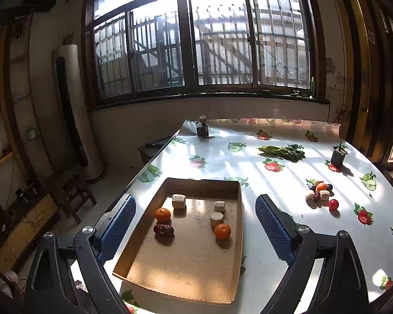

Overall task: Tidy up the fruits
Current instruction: 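Move both open grippers from the box back to the fruit pile, then close left gripper on small beige cylinder while right gripper closes on red tomato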

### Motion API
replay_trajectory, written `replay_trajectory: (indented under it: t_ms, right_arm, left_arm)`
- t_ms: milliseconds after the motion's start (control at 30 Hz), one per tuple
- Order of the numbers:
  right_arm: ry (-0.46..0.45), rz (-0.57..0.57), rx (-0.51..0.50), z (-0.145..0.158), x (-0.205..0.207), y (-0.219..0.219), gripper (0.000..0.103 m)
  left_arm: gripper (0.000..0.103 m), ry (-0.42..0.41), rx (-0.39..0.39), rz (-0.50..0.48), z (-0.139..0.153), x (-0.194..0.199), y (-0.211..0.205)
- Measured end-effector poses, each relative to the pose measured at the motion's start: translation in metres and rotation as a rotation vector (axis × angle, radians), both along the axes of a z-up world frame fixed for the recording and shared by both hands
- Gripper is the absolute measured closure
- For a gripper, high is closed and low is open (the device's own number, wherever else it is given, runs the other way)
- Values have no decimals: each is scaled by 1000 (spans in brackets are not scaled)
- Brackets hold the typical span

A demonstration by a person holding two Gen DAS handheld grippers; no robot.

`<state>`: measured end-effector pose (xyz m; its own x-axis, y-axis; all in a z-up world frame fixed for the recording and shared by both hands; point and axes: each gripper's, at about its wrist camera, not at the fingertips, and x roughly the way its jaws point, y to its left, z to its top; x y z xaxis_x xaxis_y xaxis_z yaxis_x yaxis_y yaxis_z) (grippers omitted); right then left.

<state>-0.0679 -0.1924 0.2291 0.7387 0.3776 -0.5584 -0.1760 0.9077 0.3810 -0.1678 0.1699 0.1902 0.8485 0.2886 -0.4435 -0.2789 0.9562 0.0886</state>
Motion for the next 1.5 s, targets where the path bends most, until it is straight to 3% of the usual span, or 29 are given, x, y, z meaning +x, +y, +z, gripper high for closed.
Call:
replay_trajectory:
  t_ms: [167, 267, 367, 500, 567, 633, 767, 867, 933, 1033, 1200, 1367, 1400, 1433, 1500]
  right_arm:
    - [-135, -331, -235, 100, 20, -86, 26]
    - [-180, -479, -362, 121, 31, -110, 18]
    - [-131, -415, -301, 89, 44, -112, 17]
    - [8, -252, -273, -2, 73, -77, 18]
    - [63, -160, -247, -48, 86, -53, 28]
    - [118, -83, -216, -89, 99, -31, 49]
    - [189, 22, -106, -147, 112, 5, 55]
    - [196, 53, -99, -167, 118, 25, 55]
    - [192, 73, -104, -175, 121, 32, 55]
    - [185, 86, -122, -185, 123, 38, 55]
    - [198, 109, -134, -198, 126, 46, 55]
    - [205, 124, -132, -207, 129, 54, 55]
    - [205, 128, -138, -208, 129, 56, 56]
    - [205, 131, -147, -209, 129, 59, 59]
    - [202, 133, -160, -211, 128, 63, 62]
  left_arm:
    - [10, -31, 33, -39, 32, 26, -12]
    - [10, -4, 31, -77, 32, 54, -25]
    - [10, 84, -14, -146, 12, 88, -43]
    - [10, 232, -145, -245, -30, 137, -67]
    - [10, 282, -199, -270, -48, 161, -78]
    - [11, 338, -259, -285, -68, 184, -85]
    - [11, 429, -362, -303, -103, 224, -97]
    - [13, 459, -360, -317, -122, 244, -112]
    - [28, 482, -352, -347, -134, 255, -125]
    - [41, 520, -348, -370, -150, 272, -140]
    - [41, 536, -408, -391, -167, 293, -149]
    - [41, 542, -407, -419, -176, 298, -156]
    - [47, 541, -419, -422, -176, 299, -155]
    - [60, 537, -432, -431, -175, 298, -154]
    - [77, 535, -437, -432, -172, 296, -153]
